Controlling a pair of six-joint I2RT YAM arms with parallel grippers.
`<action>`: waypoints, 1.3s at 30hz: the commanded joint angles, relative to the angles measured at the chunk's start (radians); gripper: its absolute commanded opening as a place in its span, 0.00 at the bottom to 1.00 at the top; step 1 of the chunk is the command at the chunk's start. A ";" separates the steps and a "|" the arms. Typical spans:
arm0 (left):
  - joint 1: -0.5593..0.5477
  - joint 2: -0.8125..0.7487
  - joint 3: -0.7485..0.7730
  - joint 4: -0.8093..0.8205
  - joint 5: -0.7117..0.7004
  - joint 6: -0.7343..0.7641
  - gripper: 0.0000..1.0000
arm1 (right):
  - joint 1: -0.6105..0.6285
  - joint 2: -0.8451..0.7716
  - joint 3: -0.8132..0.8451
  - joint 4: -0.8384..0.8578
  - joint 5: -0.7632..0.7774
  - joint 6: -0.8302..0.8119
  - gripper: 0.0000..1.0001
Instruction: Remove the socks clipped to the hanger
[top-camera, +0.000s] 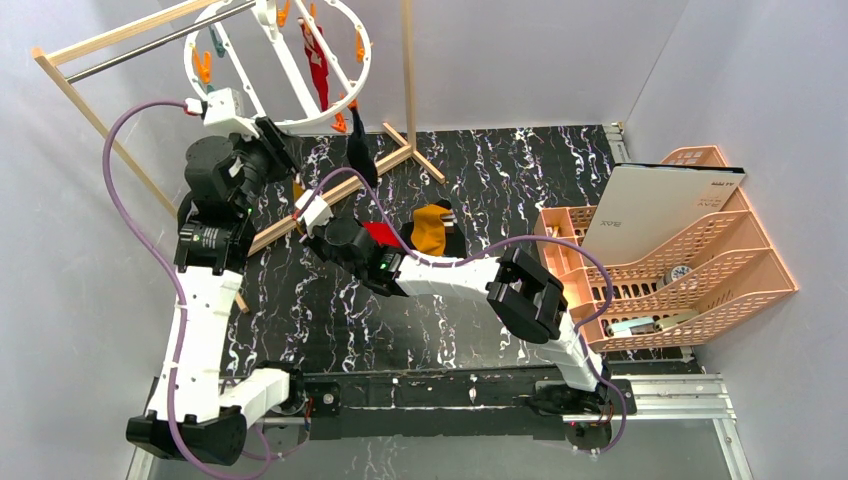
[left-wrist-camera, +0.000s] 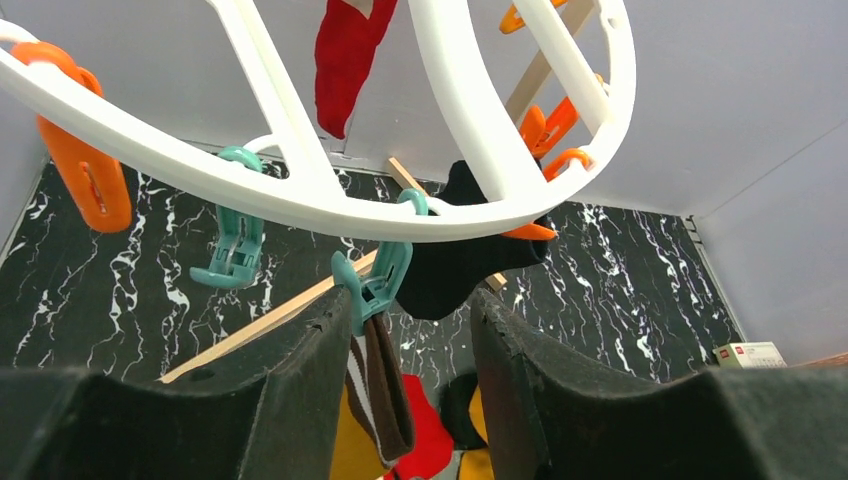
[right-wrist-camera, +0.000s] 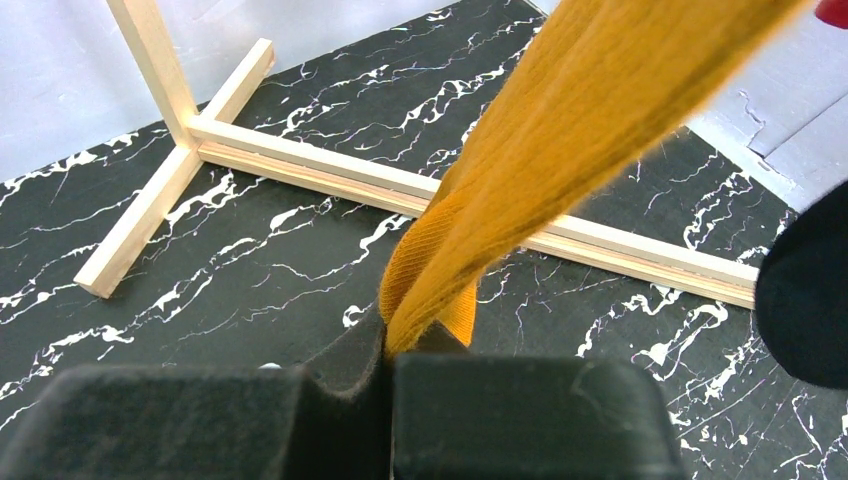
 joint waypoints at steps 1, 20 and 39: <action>0.003 0.014 0.007 0.016 0.033 -0.018 0.44 | 0.005 0.006 0.035 0.031 0.015 -0.001 0.01; -0.027 0.085 -0.027 0.130 -0.096 0.012 0.42 | 0.005 0.006 0.020 0.042 0.016 -0.004 0.01; -0.033 0.073 0.031 0.115 -0.152 0.069 0.00 | 0.005 0.014 0.024 0.020 0.009 0.000 0.01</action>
